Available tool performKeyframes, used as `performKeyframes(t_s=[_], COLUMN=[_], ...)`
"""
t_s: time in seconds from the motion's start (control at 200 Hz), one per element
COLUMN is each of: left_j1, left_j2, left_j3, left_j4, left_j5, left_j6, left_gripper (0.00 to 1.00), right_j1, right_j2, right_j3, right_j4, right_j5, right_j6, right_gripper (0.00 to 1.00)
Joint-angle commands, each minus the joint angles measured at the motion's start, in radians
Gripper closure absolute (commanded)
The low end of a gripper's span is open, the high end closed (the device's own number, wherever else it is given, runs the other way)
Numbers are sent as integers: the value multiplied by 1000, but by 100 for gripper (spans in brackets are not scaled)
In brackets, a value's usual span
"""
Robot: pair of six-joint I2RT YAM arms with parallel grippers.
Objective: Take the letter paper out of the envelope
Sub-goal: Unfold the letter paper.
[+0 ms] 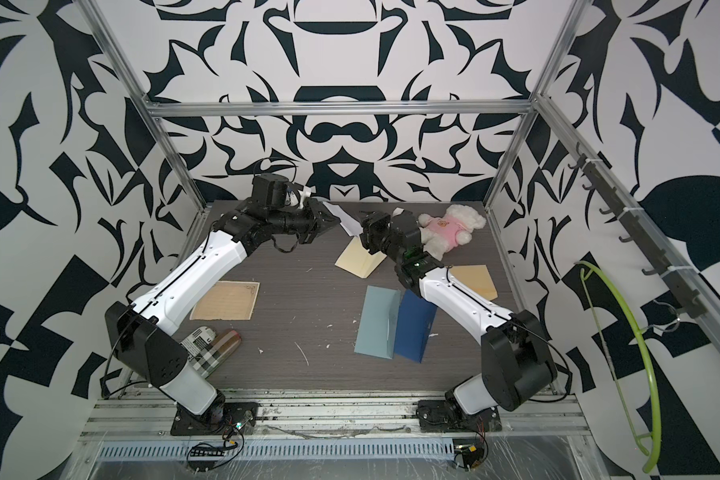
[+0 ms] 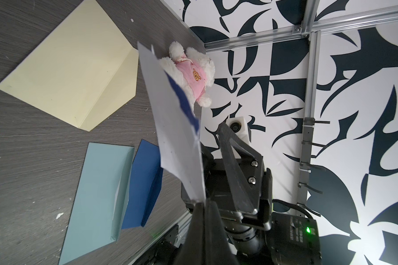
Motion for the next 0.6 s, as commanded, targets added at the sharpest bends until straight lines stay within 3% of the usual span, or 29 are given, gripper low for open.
performKeyframes(t_s=[0.0,0.595], left_j1=[-2,-2], left_j2=[23,35], left_j3=[-8,-21], left_j4=[17,27], left_j5=[15,15], left_j6=[5,10], left_gripper=[100,100], right_j1=[8,20], right_j2=[-25,-14], right_j3=[49,64], right_j4=[42,33], right_j5=[-13,-38], right_j6=[1,5], right_gripper=[54,64])
